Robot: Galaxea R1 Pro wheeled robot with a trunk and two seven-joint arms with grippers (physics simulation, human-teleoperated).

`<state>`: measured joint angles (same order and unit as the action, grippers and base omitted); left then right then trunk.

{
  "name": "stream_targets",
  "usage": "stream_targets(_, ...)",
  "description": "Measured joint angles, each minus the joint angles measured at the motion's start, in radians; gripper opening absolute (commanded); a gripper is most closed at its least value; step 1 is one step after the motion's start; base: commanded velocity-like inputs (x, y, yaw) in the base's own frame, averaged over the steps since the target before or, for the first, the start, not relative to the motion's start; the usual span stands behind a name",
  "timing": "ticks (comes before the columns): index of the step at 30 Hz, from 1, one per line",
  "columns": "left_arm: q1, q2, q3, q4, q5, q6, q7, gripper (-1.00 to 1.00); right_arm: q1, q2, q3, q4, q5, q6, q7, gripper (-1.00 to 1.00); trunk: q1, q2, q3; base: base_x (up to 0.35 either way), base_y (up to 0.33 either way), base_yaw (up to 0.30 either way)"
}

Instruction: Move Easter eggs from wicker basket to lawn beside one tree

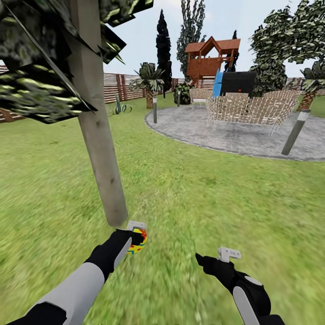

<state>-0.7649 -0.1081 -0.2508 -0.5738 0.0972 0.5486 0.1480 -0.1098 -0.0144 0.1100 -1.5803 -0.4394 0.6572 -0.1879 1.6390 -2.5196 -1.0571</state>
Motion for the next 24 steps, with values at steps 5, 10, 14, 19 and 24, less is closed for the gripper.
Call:
stream_targets(5,0.0,0.0,0.0,0.0,-0.001,-0.007,0.0,-1.0,0.0,0.0,0.0,0.0,0.0,0.0,0.0,1.0,0.002,-0.001,-0.019,0.0,0.0,0.0)
stream_targets(10,0.0,0.001,0.0,-0.001,-0.001,-0.008,0.0,-1.0,0.0,0.0,0.0,0.0,0.0,0.0,0.0,1.0,0.004,-0.002,-0.039,0.0,0.0,0.0)
stream_targets(14,0.0,0.001,0.0,-0.002,-0.001,-0.009,0.001,-1.0,0.0,0.0,0.0,0.0,0.0,0.0,0.0,1.0,0.006,-0.003,-0.054,0.0,0.0,0.0)
stream_targets(19,0.0,0.0,0.0,-0.002,-0.001,-0.027,0.004,-1.0,0.0,0.0,0.0,0.0,0.0,0.0,0.0,1.0,0.009,-0.004,-0.074,0.0,0.0,0.0)
stream_targets(24,0.0,0.0,0.0,-0.004,0.002,-0.029,0.004,-1.0,0.0,0.0,0.0,0.0,0.0,0.0,0.0,1.0,0.009,-0.005,-0.078,0.001,0.0,0.0)
